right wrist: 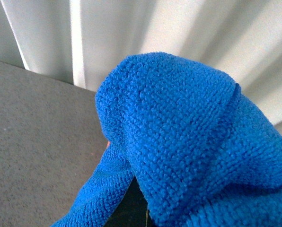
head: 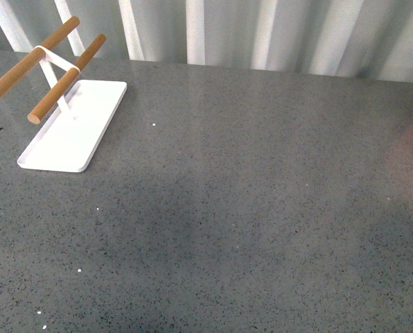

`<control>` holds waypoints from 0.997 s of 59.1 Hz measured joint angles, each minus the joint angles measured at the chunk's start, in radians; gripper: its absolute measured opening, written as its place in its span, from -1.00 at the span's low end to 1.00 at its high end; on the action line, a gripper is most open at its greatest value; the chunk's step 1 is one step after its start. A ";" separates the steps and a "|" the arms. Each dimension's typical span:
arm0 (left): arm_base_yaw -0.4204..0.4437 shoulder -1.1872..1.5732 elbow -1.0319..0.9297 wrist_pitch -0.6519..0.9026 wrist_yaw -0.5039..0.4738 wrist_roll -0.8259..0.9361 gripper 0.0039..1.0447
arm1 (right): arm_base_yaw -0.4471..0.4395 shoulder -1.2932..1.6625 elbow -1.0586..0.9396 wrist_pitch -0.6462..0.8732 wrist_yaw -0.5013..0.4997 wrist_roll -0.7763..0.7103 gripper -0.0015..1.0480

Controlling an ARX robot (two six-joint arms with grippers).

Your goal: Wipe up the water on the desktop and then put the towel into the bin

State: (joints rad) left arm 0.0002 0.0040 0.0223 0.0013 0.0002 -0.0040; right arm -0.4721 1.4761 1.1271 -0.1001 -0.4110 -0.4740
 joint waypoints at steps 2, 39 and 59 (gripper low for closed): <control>0.000 0.000 0.000 0.000 0.000 0.000 0.87 | -0.023 0.008 -0.009 0.000 -0.011 -0.001 -0.90; 0.000 0.000 0.000 0.000 0.000 0.000 0.87 | -0.026 0.423 0.158 -0.120 0.161 -0.047 -0.90; 0.000 0.000 0.000 0.000 0.000 0.000 0.87 | -0.018 0.521 0.224 -0.212 0.314 -0.134 -0.89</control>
State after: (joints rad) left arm 0.0002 0.0036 0.0223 0.0013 0.0002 -0.0040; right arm -0.4900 1.9968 1.3510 -0.3126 -0.0975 -0.6079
